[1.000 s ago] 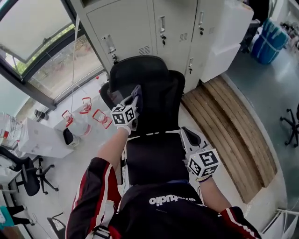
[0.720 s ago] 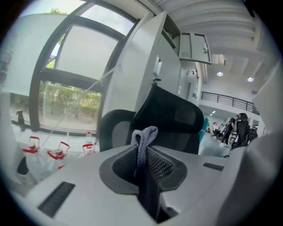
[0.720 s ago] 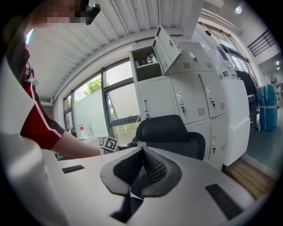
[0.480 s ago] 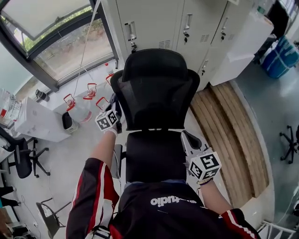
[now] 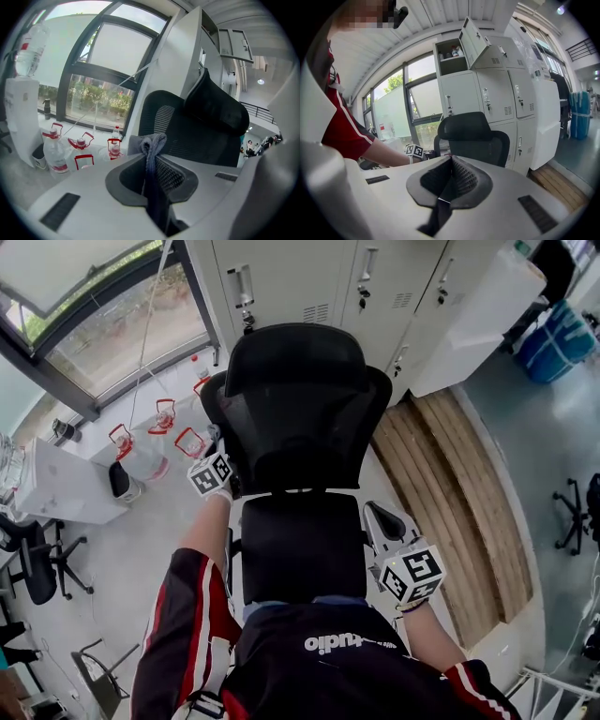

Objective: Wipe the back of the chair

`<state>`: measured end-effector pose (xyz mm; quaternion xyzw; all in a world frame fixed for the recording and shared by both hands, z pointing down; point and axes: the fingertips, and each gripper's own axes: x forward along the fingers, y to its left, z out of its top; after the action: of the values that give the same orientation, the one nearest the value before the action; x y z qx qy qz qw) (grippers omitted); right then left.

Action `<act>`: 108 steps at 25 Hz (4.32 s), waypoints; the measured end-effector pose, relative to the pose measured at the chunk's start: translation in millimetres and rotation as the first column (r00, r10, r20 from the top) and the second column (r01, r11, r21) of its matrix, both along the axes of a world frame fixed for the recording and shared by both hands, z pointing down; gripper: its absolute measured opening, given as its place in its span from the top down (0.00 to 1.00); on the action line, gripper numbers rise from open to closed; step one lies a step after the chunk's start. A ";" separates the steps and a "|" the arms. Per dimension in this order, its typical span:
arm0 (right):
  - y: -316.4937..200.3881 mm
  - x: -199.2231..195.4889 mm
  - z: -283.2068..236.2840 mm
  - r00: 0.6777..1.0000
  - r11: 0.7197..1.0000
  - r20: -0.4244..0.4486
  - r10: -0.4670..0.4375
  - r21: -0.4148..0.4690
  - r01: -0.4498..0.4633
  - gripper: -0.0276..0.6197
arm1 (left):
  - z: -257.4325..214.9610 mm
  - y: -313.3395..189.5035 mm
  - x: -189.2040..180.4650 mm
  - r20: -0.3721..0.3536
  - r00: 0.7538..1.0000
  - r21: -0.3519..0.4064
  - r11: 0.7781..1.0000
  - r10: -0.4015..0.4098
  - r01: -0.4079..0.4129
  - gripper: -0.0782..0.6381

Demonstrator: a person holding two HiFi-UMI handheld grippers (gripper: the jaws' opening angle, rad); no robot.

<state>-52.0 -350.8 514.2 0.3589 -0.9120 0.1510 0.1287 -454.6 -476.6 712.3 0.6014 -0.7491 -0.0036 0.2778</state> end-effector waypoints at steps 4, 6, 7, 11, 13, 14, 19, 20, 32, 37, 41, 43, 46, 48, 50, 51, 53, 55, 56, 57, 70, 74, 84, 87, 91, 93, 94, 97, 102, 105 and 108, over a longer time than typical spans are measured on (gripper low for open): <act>-3.9 10.4 2.6 1.000 1.000 0.003 0.020 -0.004 -0.020 0.93 | 2.0 -12.7 27.7 0.005 0.999 -0.010 0.999 0.038 -0.038 0.81; -5.4 15.0 3.0 0.999 0.999 0.009 0.034 -0.005 -0.034 0.93 | 0.6 -19.4 42.4 0.006 0.998 -0.009 0.998 0.067 -0.067 0.81; -6.0 17.4 3.0 0.999 0.999 0.013 0.042 -0.005 -0.042 0.93 | -1.4 -22.9 50.5 0.007 0.996 -0.004 0.996 0.084 -0.084 0.81; -10.2 31.3 1.5 0.997 0.997 0.022 0.078 -0.005 -0.078 0.93 | -0.7 -42.7 87.4 -0.010 0.987 0.017 0.987 0.161 -0.161 0.81; -10.8 41.9 2.2 0.994 0.995 0.025 0.103 -0.005 -0.102 0.93 | 0.8 -51.8 107.8 -0.010 0.981 0.014 0.981 0.193 -0.192 0.81; -10.5 47.6 3.2 0.993 0.993 0.025 0.116 -0.007 -0.116 0.93 | 2.0 -56.0 119.0 -0.010 0.977 0.012 0.977 0.211 -0.211 0.81; -10.8 75.7 4.7 0.983 0.983 0.024 0.181 -0.012 -0.181 0.93 | 4.3 -79.3 178.1 -0.009 0.950 0.011 0.950 0.313 -0.313 0.81; -11.1 81.4 4.9 0.981 0.981 0.023 0.194 -0.013 -0.194 0.93 | 4.4 -84.3 189.9 -0.009 0.944 0.011 0.944 0.331 -0.331 0.81; -2.0 155.2 11.9 0.931 0.931 0.007 0.365 -0.026 -0.365 0.93 | 18.6 -128.8 328.4 -0.020 0.847 0.014 0.847 0.531 -0.531 0.81; 6.2 183.8 16.8 0.907 0.906 -0.009 0.421 -0.038 -0.421 0.93 | 26.3 -135.9 388.3 -0.040 0.792 0.009 0.793 0.609 -0.609 0.81; 8.3 199.4 16.8 0.895 0.894 -0.012 0.446 -0.038 -0.446 0.93 | 19.8 -135.3 440.1 -0.050 0.724 0.039 0.726 0.688 -0.687 0.81; 9.9 201.9 16.3 0.894 0.893 -0.005 0.448 -0.039 -0.448 0.93 | 8.5 -127.0 464.9 -0.030 0.674 0.072 0.674 0.738 -0.735 0.81; 12.5 196.5 13.5 0.902 0.902 0.012 0.432 -0.035 -0.431 0.93 | -8.8 -107.5 483.4 -0.019 0.632 0.114 0.630 0.774 -0.768 0.81; 12.7 187.9 10.4 0.912 0.912 0.023 0.410 -0.030 -0.409 0.93 | -16.4 -92.3 481.1 -0.029 0.631 0.132 0.629 0.775 -0.766 0.81; 10.8 176.0 6.5 0.925 0.926 0.031 0.378 -0.022 -0.378 0.93 | -20.2 -78.2 468.0 -0.030 0.641 0.135 0.638 0.767 -0.758 0.81; 9.9 169.2 4.7 0.932 0.933 0.035 0.361 -0.018 -0.360 0.93 | -20.7 -71.6 458.0 -0.026 0.649 0.130 0.646 0.761 -0.752 0.81; 9.5 154.8 1.5 0.944 0.945 0.045 0.326 -0.013 -0.326 0.93 | -20.4 -58.9 431.7 -0.018 0.674 0.116 0.671 0.739 -0.733 0.81; 10.3 138.1 -1.8 0.956 0.957 0.054 0.288 -0.010 -0.288 0.93 | -18.7 -46.3 396.6 -0.010 0.711 0.100 0.708 0.703 -0.699 0.81; 11.0 128.8 -3.3 0.962 0.963 0.059 0.268 -0.010 -0.268 0.93 | -16.9 -39.6 376.1 -0.007 0.733 0.091 0.731 0.680 -0.677 0.81; 11.9 119.2 -4.5 0.967 0.969 0.061 0.246 -0.010 -0.246 0.93 | -14.4 -32.3 354.3 -0.007 0.758 0.081 0.756 0.652 -0.650 0.81; 24.7 15.6 6.1 0.999 1.000 0.032 0.010 -0.028 -0.009 0.93 | 42.2 67.8 86.1 0.096 0.955 -0.087 0.958 0.280 -0.272 0.81; 26.7 9.4 19.4 1.000 0.999 0.001 -0.004 -0.047 0.004 0.93 | 62.9 74.5 49.1 0.096 0.973 -0.113 0.974 0.209 -0.198 0.81; 19.7 26.8 41.6 0.999 0.995 -0.031 0.038 -0.086 -0.041 0.93 | 94.3 45.0 58.2 0.094 0.969 -0.157 0.965 0.228 -0.212 0.81; 17.0 36.8 43.2 0.998 0.994 -0.022 0.064 -0.092 -0.066 0.93 | 96.0 32.6 86.1 0.092 0.954 -0.162 0.950 0.284 -0.267 0.81; 10.8 51.0 42.9 0.996 0.992 -0.018 0.092 -0.087 -0.094 0.93 | 97.9 16.7 125.4 0.079 0.934 -0.161 0.929 0.350 -0.334 0.81; 7.5 60.0 41.2 0.993 0.990 -0.014 0.113 -0.084 -0.114 0.93 | 98.1 7.8 146.2 0.069 0.923 -0.156 0.918 0.379 -0.365 0.81; 7.3 65.6 40.9 0.992 0.988 -0.013 0.128 -0.084 -0.129 0.93 | 97.7 3.0 158.0 0.064 0.916 -0.152 0.911 0.396 -0.383 0.81; 10.2 85.6 41.8 0.983 0.979 -0.012 0.182 -0.089 -0.183 0.93 | 98.0 -12.5 197.3 0.049 0.890 -0.139 0.886 0.453 -0.443 0.81; 12.7 119.0 43.9 0.965 0.960 -0.018 0.262 -0.098 -0.263 0.93 | 99.1 -36.0 261.2 0.027 0.849 -0.121 0.845 0.528 -0.522 0.81; 15.7 139.0 46.2 0.951 0.945 -0.021 0.310 -0.103 -0.310 0.93 | 102.0 -47.4 302.1 0.016 0.814 -0.113 0.810 0.581 -0.576 0.81; 19.8 160.2 49.1 0.933 0.927 -0.028 0.359 -0.108 -0.360 0.93 | 106.0 -57.5 340.3 0.004 0.780 -0.107 0.775 0.626 -0.622 0.81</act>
<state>108.2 -331.0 563.3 0.5127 -0.8204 0.2214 0.1224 -114.3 -534.1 818.3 0.8009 -0.5121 0.1381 0.2780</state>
